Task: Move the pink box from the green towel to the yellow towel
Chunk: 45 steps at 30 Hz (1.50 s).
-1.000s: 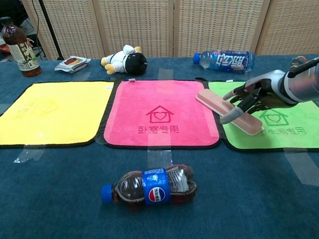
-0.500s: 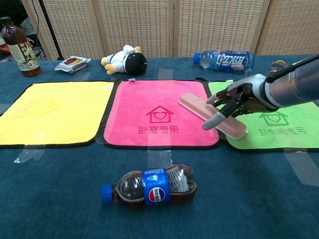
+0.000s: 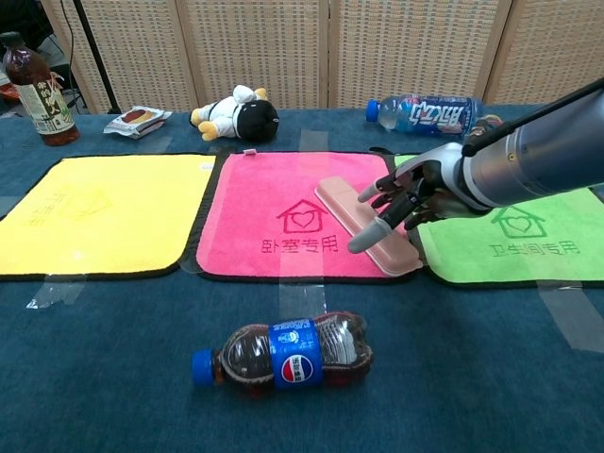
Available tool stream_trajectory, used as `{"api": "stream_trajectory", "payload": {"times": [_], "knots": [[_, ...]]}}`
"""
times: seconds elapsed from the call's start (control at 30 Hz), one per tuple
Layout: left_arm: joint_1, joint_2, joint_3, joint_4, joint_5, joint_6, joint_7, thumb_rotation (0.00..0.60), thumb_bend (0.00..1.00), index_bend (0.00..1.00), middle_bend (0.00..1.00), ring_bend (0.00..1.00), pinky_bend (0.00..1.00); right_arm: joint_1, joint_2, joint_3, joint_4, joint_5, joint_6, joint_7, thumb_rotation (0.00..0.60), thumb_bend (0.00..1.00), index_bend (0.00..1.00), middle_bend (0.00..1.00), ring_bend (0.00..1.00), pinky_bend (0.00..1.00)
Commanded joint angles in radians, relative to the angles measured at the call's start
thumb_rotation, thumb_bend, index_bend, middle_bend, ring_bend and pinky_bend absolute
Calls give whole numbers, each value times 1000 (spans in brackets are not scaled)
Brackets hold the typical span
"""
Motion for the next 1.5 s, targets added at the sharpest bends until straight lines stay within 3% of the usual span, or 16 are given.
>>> {"api": "stream_trajectory", "payload": {"times": [0.03, 0.73, 0.93, 1.1, 1.33, 1.5], "knots": [[0, 0, 0, 0, 1, 0, 0, 600, 26, 0, 0, 0, 0, 8, -11, 12, -3, 10, 4, -8, 600, 156, 0, 0, 0, 0], [0, 3, 2, 0, 2, 2, -7, 600, 26, 0, 0, 0, 0, 90, -70, 88, -28, 80, 49, -107, 600, 156, 0, 0, 0, 0], [0, 3, 2, 0, 4, 4, -9, 600, 27, 0, 0, 0, 0, 82, -45, 91, -23, 82, 74, -121, 600, 156, 0, 0, 0, 0], [1, 1, 2, 0, 6, 8, -4, 600, 26, 0, 0, 0, 0, 48, 35, 92, -57, 68, 78, -126, 600, 156, 0, 0, 0, 0], [3, -2, 0, 0, 6, 13, 8, 600, 26, 0, 0, 0, 0, -58, 166, 101, -156, -59, 64, -80, 600, 156, 0, 0, 0, 0], [6, -5, -3, -1, 2, 16, 22, 600, 26, 0, 0, 0, 0, -250, 278, 93, -281, -349, 50, 23, 600, 156, 0, 0, 0, 0]]}}
